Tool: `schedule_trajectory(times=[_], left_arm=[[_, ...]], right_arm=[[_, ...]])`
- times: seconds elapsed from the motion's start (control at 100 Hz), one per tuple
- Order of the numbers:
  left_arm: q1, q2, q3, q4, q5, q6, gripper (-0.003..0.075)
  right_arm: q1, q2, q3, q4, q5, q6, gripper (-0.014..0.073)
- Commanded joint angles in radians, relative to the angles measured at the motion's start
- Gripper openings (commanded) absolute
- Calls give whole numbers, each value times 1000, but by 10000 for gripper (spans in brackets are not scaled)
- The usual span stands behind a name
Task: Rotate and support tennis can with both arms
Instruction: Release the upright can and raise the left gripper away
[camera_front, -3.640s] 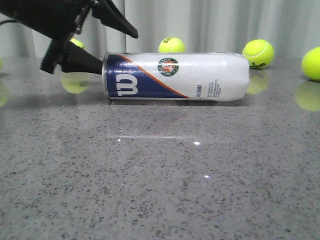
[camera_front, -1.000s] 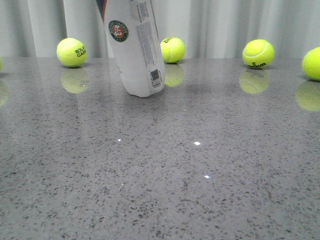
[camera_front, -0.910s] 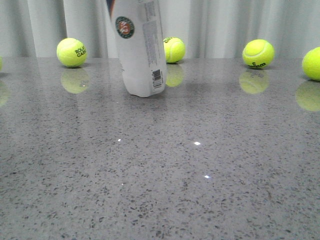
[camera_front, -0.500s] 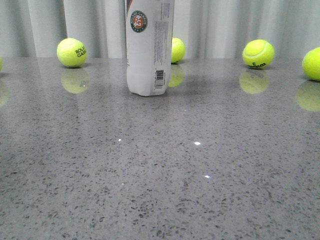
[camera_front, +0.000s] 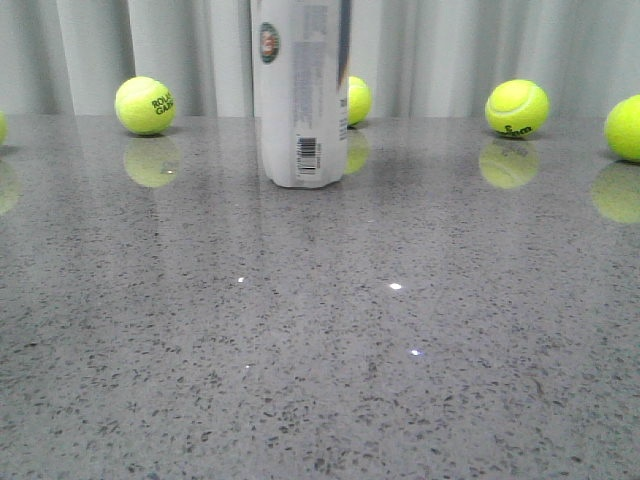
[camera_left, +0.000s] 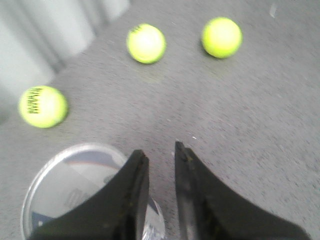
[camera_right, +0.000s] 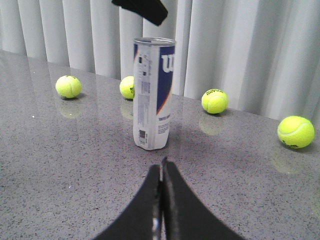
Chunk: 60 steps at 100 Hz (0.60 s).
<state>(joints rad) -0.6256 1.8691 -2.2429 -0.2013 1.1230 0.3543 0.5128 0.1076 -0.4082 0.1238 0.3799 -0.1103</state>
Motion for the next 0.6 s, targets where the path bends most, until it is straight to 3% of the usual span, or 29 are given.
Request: schedule_trajectory(times=[0.0,0.27,0.59], left_arm=[[-6,-69,-32,23,-87,-57,125],[-6,-102,23,96,-146,-175,89],[-6,-244,314,94,-337,-201,-7]], right_arm=[[-5,11,-24,-6,-76,-3,-61],[-5,11,-24,-6,-76,-3,-61],[-5,11,-24,-6,-76,-3,-61]])
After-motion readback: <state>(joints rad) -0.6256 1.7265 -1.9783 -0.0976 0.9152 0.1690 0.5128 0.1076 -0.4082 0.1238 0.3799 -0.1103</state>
